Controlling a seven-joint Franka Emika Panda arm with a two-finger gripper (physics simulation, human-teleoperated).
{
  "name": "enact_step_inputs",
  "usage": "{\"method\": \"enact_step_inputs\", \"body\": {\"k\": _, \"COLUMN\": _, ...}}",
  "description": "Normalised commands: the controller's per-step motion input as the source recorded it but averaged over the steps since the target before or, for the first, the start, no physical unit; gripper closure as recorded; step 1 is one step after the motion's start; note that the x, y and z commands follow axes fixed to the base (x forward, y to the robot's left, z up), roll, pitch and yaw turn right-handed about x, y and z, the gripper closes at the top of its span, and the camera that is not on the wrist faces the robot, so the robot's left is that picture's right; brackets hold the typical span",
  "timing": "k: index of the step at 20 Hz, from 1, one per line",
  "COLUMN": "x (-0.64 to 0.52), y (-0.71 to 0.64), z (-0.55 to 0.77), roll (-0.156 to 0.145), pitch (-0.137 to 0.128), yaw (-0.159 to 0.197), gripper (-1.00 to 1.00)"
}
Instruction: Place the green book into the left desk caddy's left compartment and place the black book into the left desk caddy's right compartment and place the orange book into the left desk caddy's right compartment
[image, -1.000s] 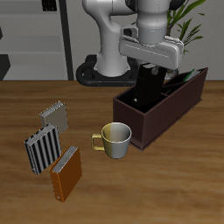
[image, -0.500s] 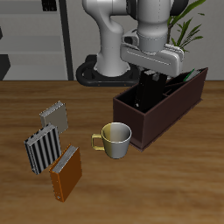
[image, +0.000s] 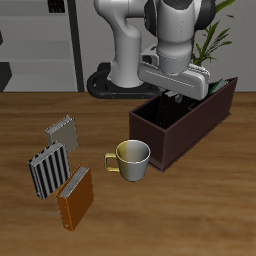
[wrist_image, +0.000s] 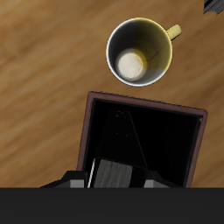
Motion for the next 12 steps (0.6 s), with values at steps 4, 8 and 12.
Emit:
{"method": "enact_step_inputs", "body": {"k": 4, "x": 0.11, "y": 0.05, "z": -0.22, "roll": 0.016, "pitch": 0.035, "yaw": 0.02, "gripper": 1.0}}
{"method": "enact_step_inputs", "body": {"k": 8, "x": 0.13, "y": 0.05, "z": -0.17, "roll": 0.007, "pitch": 0.022, "yaw": 0.03, "gripper": 1.0}}
{"method": "enact_step_inputs", "body": {"k": 12, "x": 0.12, "y": -0.06, "z": -0.14, "roll": -0.011, "pitch": 0.025, "yaw": 0.012, "gripper": 1.0}}
